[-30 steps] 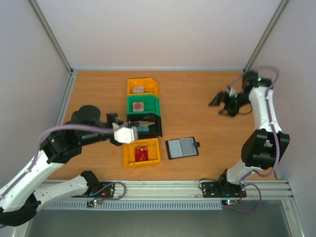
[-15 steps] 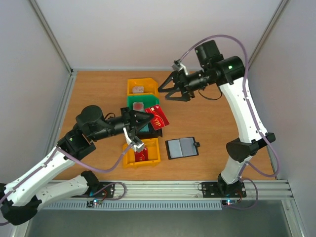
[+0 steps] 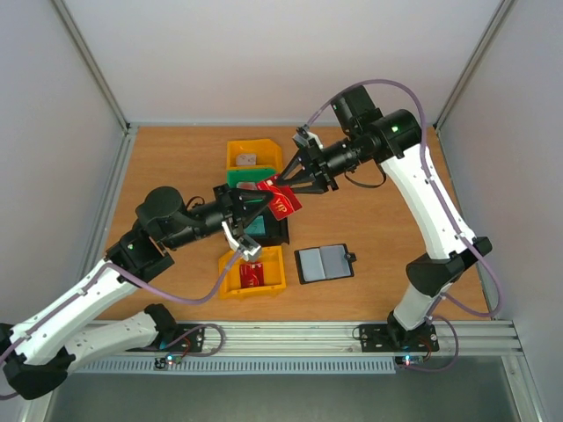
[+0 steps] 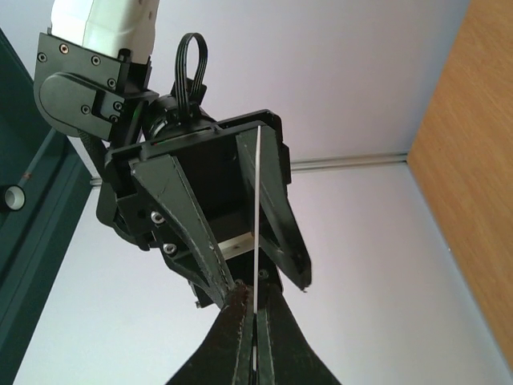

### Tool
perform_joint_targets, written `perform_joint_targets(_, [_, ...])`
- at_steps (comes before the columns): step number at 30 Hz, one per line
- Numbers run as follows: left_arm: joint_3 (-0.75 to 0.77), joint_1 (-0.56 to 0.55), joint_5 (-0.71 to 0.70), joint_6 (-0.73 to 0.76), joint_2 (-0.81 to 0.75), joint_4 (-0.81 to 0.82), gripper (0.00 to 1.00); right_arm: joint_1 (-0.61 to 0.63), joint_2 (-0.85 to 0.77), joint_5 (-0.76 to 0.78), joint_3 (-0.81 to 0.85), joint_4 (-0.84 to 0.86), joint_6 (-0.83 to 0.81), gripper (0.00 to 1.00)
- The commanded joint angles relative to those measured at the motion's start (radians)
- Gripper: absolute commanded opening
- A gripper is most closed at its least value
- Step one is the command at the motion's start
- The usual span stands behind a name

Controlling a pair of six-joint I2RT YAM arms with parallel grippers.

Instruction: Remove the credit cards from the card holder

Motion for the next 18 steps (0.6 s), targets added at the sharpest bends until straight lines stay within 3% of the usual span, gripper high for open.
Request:
perform_joint_targets(1, [-0.010, -0.003, -0.012, 0.009, -0.029, 0.000, 0.00, 0.008, -0.071, -0.058, -0.057, 0.085, 0.062, 0.28])
perform_joint_targets(6, [-0.002, -0.003, -0.037, 0.006, -0.034, -0.026, 0.00, 0.033, -0.097, -0.040, -0.104, 0.148, 0.095, 0.20])
perform_joint_targets(13, [0.004, -0.003, -0.042, -0.001, -0.027, -0.029, 0.00, 0.052, -0.099, -0.045, -0.122, 0.144, 0.087, 0.19])
perform_joint_targets(18, [0.011, -0.003, -0.060, -0.011, -0.013, -0.020, 0.00, 0.059, -0.107, -0.040, -0.125, 0.181, 0.102, 0.01])
